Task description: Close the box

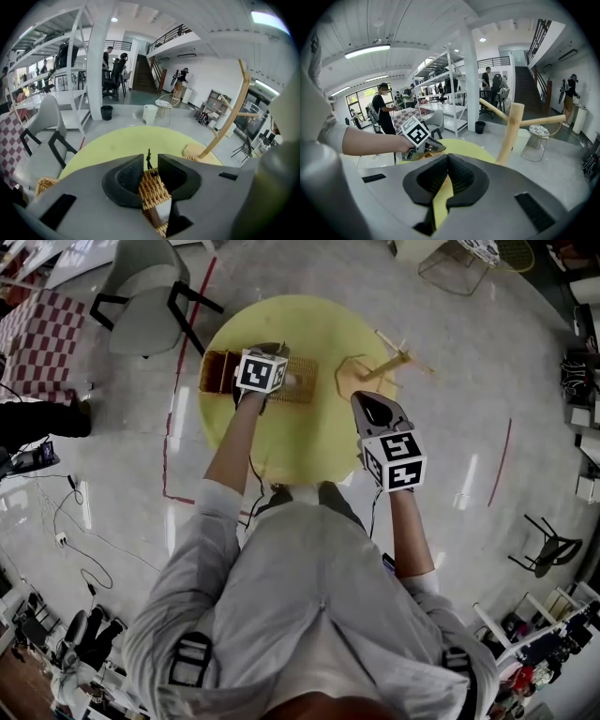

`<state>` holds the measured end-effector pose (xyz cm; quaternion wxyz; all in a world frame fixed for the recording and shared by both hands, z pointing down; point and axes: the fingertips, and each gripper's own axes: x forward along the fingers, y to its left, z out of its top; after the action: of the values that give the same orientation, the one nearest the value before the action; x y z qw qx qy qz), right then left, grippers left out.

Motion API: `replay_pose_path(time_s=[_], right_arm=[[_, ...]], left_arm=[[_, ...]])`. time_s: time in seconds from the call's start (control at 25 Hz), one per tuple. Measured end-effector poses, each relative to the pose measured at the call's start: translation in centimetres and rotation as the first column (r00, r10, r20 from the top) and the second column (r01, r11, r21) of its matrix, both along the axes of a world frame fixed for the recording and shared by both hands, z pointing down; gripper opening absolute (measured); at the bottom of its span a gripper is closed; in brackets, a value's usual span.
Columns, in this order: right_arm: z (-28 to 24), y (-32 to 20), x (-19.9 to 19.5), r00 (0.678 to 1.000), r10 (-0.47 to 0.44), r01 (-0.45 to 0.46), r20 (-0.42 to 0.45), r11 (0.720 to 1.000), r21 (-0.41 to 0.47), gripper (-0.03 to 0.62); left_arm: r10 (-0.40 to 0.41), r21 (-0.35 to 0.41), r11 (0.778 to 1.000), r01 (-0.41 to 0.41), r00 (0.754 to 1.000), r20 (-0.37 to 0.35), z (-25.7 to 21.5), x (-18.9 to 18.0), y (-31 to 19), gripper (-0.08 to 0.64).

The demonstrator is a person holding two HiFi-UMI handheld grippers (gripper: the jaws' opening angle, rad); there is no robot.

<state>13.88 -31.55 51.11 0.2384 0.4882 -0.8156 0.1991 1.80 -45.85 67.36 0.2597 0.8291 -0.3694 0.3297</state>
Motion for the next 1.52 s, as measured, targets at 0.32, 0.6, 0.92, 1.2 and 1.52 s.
replay_pose_path(time_s=[0.32,0.6,0.92,1.2,1.52], right_arm=[[-2.0,0.9,0.0,0.999,-0.044,0.044,0.003,0.998,0.05,0.023],[-4.6,1.4,-1.5,0.995,-0.102,0.103,-0.012,0.986,0.13,0.023],[-8.7,1.7,-3.3,0.987,-0.154,0.163,-0.054,0.959,0.231,0.023],[-12.3,2.6,-4.5,0.98,-0.169,0.193,-0.102,0.93,0.313,0.023],[-15.8,3.4,-5.1,0.979,-0.176,0.204,-0.106,0.899,0.389,0.023]], left_arm=[[-0.052,0.103,0.993,0.059,0.996,-0.071,-4.1,-1.8,3.7,0.101],[-0.078,0.224,0.969,0.106,0.988,-0.133,-10.3,-4.3,8.4,0.047],[-0.08,0.428,0.891,0.151,0.981,-0.179,-19.2,-6.7,12.5,0.035],[-0.087,0.55,0.817,0.173,0.98,-0.179,-25.9,-8.8,15.1,0.034],[-0.053,0.658,0.744,0.12,0.991,-0.121,-31.6,-9.3,17.1,0.034]])
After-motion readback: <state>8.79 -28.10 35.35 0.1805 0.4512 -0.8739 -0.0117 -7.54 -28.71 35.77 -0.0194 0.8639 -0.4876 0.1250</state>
